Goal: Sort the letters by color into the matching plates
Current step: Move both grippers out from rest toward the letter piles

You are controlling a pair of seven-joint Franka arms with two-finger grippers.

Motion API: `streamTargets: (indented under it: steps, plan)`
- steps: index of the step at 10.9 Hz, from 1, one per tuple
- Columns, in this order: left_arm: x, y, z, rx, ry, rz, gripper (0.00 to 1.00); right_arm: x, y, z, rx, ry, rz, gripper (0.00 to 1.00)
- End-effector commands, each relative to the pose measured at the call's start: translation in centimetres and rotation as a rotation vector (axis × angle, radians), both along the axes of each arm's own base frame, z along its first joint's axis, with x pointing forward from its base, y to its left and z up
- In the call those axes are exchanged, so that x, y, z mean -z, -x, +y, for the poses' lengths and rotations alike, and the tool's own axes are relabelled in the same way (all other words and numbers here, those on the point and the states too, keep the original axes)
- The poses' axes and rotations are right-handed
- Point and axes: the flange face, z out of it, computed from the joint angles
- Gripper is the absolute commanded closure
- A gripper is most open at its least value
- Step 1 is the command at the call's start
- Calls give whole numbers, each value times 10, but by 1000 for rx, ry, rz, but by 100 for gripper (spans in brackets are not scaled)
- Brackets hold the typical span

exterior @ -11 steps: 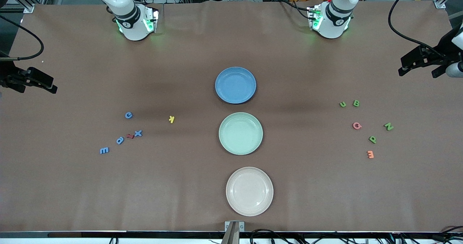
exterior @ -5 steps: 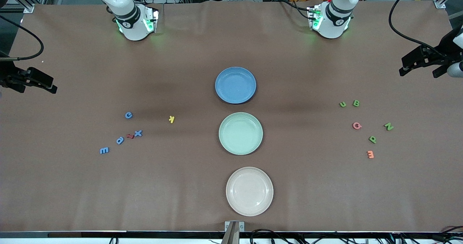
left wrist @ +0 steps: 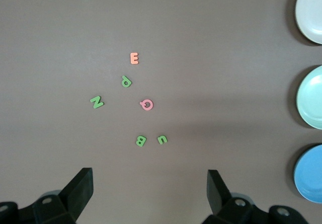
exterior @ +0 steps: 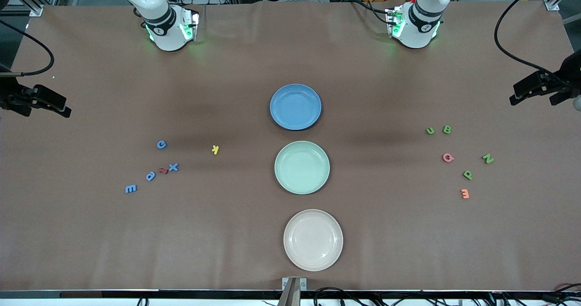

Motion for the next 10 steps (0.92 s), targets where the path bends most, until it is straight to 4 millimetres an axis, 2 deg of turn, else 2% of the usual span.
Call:
streamTargets:
  steps: [1,2,4,6,8,10]
  plan:
    - [28,-3,8,-25,-42,3,0,6,-1,-3,-3,-12,11,0]
    - [44,-3,15,-35,-43,9,0,8,-2,-3,-3,-12,9,0]
    - [83,1,16,-38,-41,50,0,31,-7,-1,8,-19,2,0]
    - [114,8,17,-42,-40,97,0,62,-10,3,8,-21,5,0]
    - [143,14,30,-45,-42,79,0,96,-8,2,12,-22,19,0]
    - [169,18,31,-29,-43,59,0,133,-5,3,16,-25,31,0]
